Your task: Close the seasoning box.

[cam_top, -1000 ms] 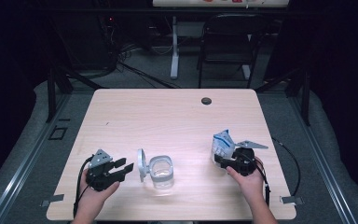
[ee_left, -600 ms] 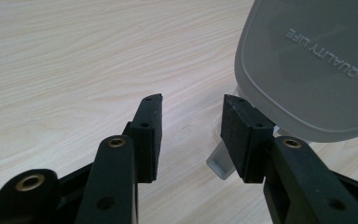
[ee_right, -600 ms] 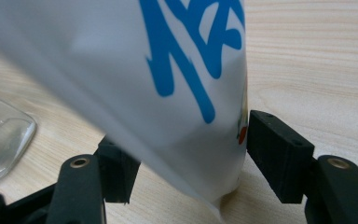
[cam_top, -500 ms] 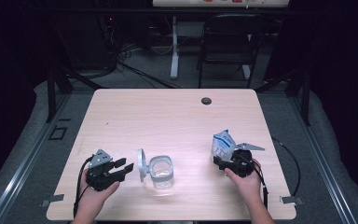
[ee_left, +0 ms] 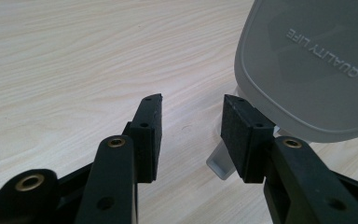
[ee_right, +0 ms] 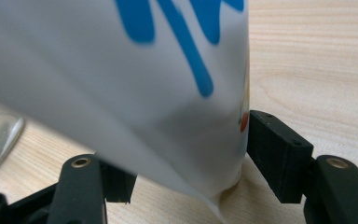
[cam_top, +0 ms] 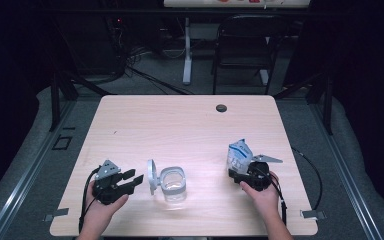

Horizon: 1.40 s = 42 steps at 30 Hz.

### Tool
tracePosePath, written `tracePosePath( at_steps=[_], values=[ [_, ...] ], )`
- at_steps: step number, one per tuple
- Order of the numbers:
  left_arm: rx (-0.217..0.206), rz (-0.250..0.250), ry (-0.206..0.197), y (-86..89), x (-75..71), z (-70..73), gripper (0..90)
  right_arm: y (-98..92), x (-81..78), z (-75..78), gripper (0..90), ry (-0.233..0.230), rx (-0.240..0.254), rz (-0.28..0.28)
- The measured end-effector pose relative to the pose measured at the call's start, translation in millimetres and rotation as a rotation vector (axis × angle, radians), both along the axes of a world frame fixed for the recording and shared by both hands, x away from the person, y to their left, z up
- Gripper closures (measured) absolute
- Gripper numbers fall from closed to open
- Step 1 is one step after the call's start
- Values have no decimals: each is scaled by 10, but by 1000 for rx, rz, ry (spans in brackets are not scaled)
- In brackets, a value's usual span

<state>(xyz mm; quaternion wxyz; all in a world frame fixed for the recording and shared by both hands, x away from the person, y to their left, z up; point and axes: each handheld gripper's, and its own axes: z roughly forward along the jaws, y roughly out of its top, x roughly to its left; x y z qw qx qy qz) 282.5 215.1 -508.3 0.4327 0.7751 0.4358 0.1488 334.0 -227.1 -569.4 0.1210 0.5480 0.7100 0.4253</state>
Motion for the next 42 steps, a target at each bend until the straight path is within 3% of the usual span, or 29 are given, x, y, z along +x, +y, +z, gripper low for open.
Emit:
tracePosePath(
  at_steps=[12, 19, 20, 24, 29, 31, 33, 34, 35, 38, 42],
  values=[
    [6, 3, -1, 15, 10, -6, 590, 24, -20, -57, 374, -24, 2, -24],
    [3, 3, 0, 16, 8, -2, 590, 19, -14, -65, 374, -5, -27, -25],
    [3, 3, 0, 17, 8, -1, 590, 27, -11, -72, 374, -11, -4, -26],
    [2, 2, 1, 18, 9, -1, 589, 30, 0, -86, 372, -5, -4, -24],
    [2, 2, 2, 20, 11, -1, 589, 24, 4, -86, 370, 11, -35, -25],
    [0, 2, 0, 20, 13, -4, 589, 37, 10, -100, 370, 0, -6, -27],
    [0, 1, 1, 18, 14, -5, 589, 37, 13, -106, 369, 2, -8, -26],
    [2, 2, 1, 18, 13, -4, 589, -7, 9, -70, 368, 32, -78, -1],
    [3, 1, 1, 18, 12, -3, 589, 39, 19, -116, 368, 6, -10, -24],
    [-1, 2, 0, 21, 13, -1, 588, 38, 21, -120, 368, 20, -34, -26],
    [-1, 3, 0, 21, 14, -4, 588, 46, 29, -135, 367, 10, -9, -27]
  ],
)
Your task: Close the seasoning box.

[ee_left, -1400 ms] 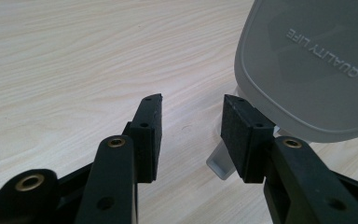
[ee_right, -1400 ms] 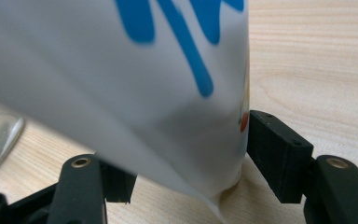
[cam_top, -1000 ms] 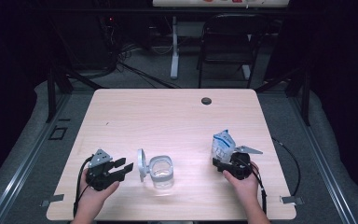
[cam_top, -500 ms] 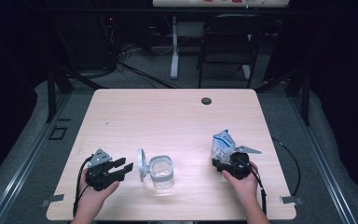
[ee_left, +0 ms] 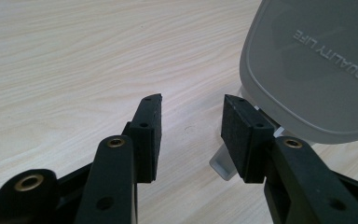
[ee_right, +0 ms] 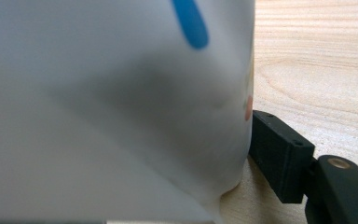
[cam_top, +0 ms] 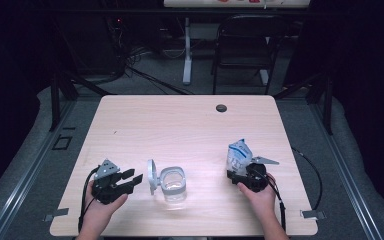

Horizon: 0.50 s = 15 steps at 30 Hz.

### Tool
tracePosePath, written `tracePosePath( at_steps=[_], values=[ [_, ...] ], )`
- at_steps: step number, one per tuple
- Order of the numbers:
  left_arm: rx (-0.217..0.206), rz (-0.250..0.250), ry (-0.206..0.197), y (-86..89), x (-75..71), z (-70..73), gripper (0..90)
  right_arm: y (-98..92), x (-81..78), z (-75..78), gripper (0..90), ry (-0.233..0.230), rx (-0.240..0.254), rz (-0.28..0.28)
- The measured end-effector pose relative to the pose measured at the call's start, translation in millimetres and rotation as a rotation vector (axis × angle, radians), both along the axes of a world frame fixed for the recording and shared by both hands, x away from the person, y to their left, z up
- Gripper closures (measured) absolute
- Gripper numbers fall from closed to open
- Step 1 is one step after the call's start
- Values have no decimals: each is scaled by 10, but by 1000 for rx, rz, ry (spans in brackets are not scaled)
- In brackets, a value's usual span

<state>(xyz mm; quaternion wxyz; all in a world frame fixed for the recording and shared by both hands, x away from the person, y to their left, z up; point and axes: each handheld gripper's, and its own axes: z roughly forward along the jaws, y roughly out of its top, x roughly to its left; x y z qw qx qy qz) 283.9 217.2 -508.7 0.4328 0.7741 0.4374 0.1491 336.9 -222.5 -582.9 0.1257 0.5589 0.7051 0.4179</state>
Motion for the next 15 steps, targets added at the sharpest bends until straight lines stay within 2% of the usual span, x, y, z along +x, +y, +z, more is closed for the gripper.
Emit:
tracePosePath(
  at_steps=[1, 2, 11, 12, 14, 15],
  values=[
    [1, -1, 0, -1, 0, 0, 588, 0, -1, -1, 367, 0, -3, -2],
    [3, -1, 0, -2, 0, 1, 588, -13, -4, 9, 367, 10, -26, 3],
    [3, 2, -1, -4, 0, 1, 575, -6, -1, -8, 367, 0, -18, 6],
    [4, 1, -2, -4, 0, 1, 575, 2, 2, -20, 367, -10, -4, 5],
    [3, 2, -2, -3, 0, 1, 574, -3, -6, -24, 369, -8, -16, 0],
    [3, 1, -1, -3, 0, 0, 574, -1, -10, -38, 371, -25, 10, -1]
  ],
)
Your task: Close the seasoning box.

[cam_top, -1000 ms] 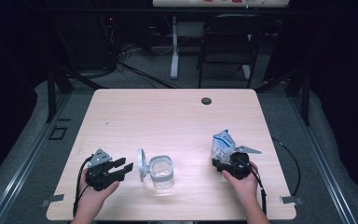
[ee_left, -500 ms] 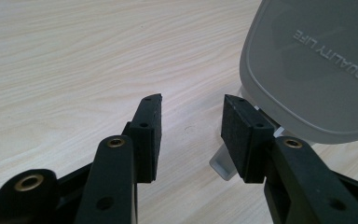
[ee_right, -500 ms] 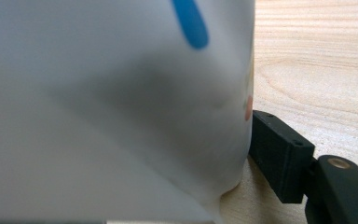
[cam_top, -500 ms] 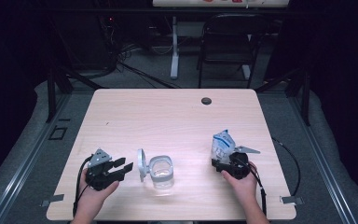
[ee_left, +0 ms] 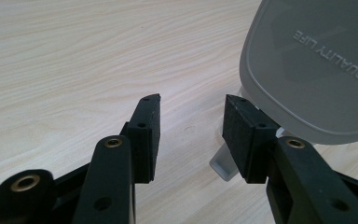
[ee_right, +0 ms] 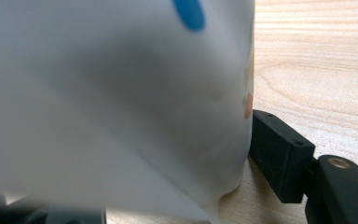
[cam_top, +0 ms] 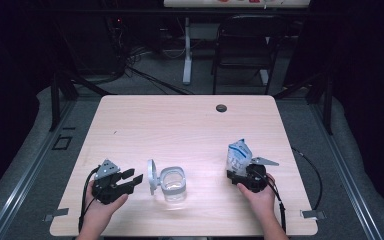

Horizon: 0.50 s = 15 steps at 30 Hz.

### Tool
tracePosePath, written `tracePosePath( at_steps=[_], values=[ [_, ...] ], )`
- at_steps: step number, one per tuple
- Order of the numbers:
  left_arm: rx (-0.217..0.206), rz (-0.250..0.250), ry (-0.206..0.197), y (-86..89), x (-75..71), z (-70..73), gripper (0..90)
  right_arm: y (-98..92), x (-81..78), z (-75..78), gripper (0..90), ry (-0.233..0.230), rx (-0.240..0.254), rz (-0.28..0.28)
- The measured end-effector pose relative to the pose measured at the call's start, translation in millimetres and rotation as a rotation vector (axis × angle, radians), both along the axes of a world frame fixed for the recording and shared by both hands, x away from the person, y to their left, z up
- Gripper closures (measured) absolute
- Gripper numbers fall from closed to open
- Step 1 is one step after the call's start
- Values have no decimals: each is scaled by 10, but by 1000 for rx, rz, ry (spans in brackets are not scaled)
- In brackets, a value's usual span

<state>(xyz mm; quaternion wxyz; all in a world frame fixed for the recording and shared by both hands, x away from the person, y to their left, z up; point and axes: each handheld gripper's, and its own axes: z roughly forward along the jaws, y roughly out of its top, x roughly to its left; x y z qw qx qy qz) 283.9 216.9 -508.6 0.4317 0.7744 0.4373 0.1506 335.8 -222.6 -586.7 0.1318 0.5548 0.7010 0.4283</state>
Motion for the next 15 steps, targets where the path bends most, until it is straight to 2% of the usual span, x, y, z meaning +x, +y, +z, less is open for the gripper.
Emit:
tracePosePath(
  at_steps=[2, 3, 4, 9, 10, 11, 13, 14, 15],
  values=[
    [2, -1, 0, -1, 1, -3, 574, -11, -14, -12, 373, -7, -20, -5],
    [3, -1, 1, -2, 2, -4, 574, -1, -14, -23, 374, -23, 7, -11],
    [3, -1, 2, -3, 2, -6, 574, -35, -22, 2, 374, -5, -39, 7],
    [7, -3, 6, -2, 1, 0, 574, -33, -22, -3, 374, -11, -40, 7],
    [7, -3, 5, -2, 1, 1, 574, -13, -19, -19, 374, -22, -12, -3],
    [2, -1, -1, -4, 2, -4, 574, -46, -23, 9, 374, -4, -62, 14],
    [2, 0, 0, -3, 2, -3, 574, -7, -18, -23, 378, -26, -5, -7],
    [3, -1, 0, -3, 2, -4, 574, -32, -23, -2, 380, -11, -40, 6],
    [8, -2, 4, -1, 2, 1, 574, -32, -23, -3, 383, -12, -40, 6]
  ],
)
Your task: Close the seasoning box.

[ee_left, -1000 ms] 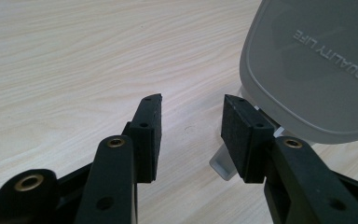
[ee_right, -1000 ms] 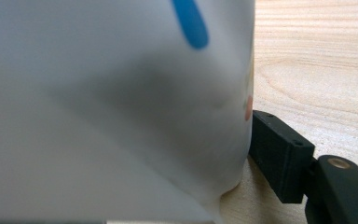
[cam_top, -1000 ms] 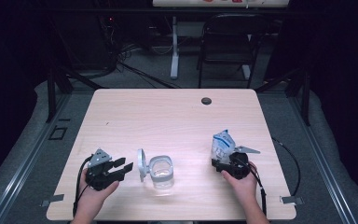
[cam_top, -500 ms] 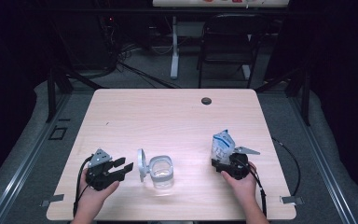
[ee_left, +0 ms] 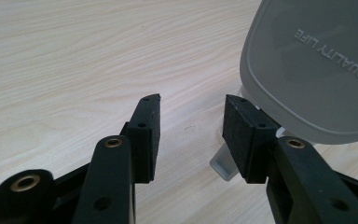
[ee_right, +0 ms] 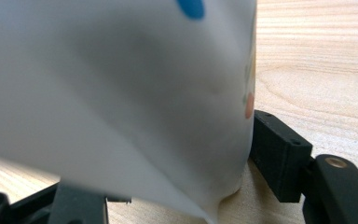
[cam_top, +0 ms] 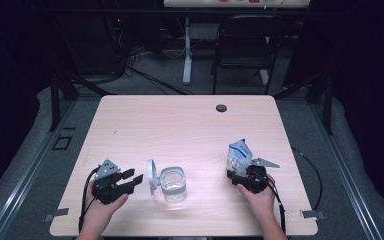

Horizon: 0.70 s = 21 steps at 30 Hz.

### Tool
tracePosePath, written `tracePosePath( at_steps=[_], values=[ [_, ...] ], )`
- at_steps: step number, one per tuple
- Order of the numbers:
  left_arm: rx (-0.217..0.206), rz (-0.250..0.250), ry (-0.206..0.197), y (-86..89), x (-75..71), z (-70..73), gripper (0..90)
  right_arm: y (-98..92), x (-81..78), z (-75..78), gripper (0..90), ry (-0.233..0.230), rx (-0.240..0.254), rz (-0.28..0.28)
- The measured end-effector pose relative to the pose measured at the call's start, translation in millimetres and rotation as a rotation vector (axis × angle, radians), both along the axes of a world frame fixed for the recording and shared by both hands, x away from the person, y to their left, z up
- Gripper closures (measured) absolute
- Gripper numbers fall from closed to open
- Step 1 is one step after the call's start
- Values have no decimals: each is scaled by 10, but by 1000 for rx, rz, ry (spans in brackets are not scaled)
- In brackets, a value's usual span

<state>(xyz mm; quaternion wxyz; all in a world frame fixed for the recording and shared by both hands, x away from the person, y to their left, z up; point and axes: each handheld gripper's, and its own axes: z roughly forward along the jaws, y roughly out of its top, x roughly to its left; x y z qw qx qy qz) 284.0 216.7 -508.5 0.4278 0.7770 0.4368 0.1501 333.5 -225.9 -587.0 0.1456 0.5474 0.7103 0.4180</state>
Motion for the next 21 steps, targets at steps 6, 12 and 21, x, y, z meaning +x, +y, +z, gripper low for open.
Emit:
tracePosePath(
  at_steps=[6, 12, 21],
  values=[
    [0, 0, 2, -4, 1, -2, 574, 27, 4, -21, 393, -17, 36, -14],
    [-5, 3, -2, -8, 3, -9, 574, 27, 7, -26, 416, -24, 43, -12],
    [-6, 3, -2, 3, 6, -7, 575, 25, 0, -19, 456, -29, 29, -2]
  ],
)
